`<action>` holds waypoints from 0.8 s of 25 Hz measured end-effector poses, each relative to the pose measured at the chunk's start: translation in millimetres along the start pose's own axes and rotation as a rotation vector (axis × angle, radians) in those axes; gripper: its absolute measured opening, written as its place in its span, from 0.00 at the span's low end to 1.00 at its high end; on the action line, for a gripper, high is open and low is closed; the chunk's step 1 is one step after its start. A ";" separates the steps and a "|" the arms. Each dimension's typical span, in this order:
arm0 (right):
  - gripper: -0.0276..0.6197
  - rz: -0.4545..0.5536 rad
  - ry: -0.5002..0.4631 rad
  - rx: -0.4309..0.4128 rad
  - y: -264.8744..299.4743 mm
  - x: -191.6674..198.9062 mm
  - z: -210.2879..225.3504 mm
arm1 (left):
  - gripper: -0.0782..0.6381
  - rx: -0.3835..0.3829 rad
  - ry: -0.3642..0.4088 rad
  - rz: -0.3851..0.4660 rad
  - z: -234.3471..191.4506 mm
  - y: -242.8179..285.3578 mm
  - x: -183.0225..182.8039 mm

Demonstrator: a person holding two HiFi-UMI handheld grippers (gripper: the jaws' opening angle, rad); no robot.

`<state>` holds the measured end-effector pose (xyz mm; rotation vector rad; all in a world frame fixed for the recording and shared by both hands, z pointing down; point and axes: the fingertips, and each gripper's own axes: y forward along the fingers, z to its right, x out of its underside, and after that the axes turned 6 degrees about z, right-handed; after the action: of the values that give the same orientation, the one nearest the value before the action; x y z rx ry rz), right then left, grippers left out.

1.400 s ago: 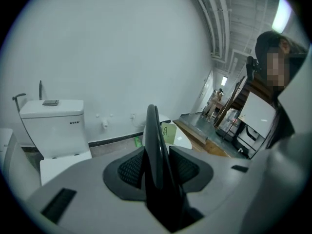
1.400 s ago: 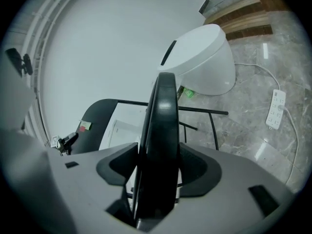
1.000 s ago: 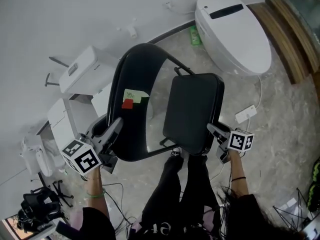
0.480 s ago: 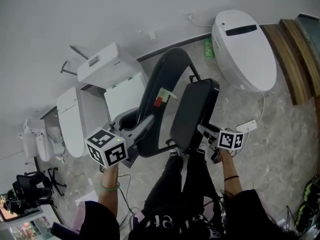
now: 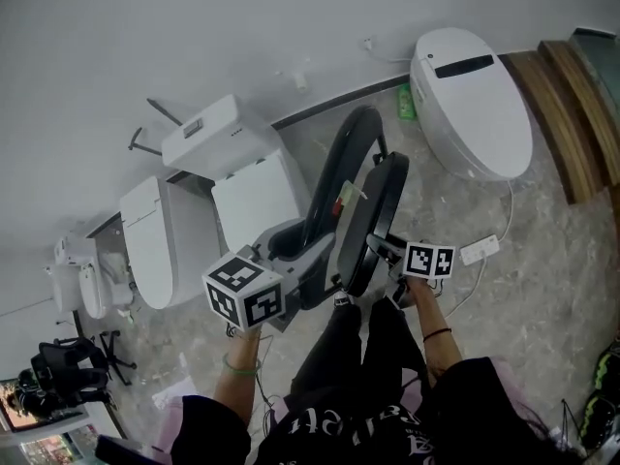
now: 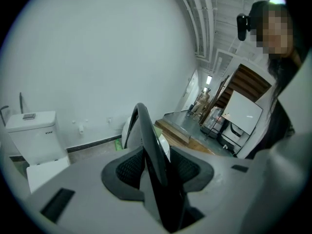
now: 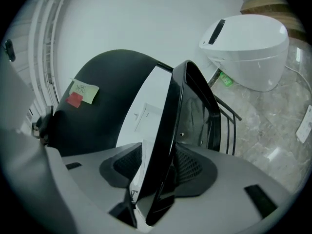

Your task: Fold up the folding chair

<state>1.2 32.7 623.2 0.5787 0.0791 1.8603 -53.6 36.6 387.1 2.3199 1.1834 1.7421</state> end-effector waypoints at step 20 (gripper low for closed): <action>0.22 0.165 0.210 0.062 39.9 -8.4 -16.1 | 0.37 0.166 0.128 -0.188 5.4 13.5 -2.2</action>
<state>-38.2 14.0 619.2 0.4409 0.2353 2.0814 -41.8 27.9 389.0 2.1211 1.5673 1.8127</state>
